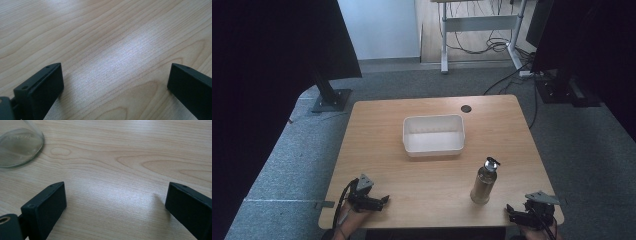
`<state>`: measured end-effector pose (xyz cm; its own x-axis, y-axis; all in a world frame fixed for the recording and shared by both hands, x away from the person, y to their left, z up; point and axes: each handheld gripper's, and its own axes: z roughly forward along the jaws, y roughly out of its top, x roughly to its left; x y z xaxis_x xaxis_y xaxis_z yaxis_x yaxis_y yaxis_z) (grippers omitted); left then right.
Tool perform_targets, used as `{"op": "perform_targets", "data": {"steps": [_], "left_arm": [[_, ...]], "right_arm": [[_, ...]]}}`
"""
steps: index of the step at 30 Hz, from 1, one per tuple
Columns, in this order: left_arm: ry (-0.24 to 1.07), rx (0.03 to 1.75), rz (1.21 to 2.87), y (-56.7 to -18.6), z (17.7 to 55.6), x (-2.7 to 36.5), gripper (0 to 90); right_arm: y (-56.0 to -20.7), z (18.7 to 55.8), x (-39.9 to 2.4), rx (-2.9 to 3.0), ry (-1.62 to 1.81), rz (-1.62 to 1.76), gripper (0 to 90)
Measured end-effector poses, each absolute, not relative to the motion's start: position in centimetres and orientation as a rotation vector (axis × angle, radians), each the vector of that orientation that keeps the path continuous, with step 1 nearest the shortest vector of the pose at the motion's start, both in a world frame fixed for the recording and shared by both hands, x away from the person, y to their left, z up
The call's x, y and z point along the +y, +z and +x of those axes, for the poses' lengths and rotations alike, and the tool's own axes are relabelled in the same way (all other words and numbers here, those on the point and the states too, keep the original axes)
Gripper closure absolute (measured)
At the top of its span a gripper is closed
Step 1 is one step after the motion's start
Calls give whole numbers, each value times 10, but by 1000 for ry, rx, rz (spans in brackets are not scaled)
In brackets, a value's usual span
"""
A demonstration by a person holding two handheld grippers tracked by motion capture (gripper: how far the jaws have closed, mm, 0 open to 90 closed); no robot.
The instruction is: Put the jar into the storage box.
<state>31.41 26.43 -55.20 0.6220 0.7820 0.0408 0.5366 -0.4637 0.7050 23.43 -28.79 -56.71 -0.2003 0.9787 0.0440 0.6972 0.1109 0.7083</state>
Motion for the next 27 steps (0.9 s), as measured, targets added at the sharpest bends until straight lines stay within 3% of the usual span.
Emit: {"op": "perform_targets", "data": {"steps": [27], "left_arm": [[476, 1029, 2181, -552, 314, 264, 2]], "right_arm": [[-542, 229, -263, 2003, 936, 1530, 0]]}}
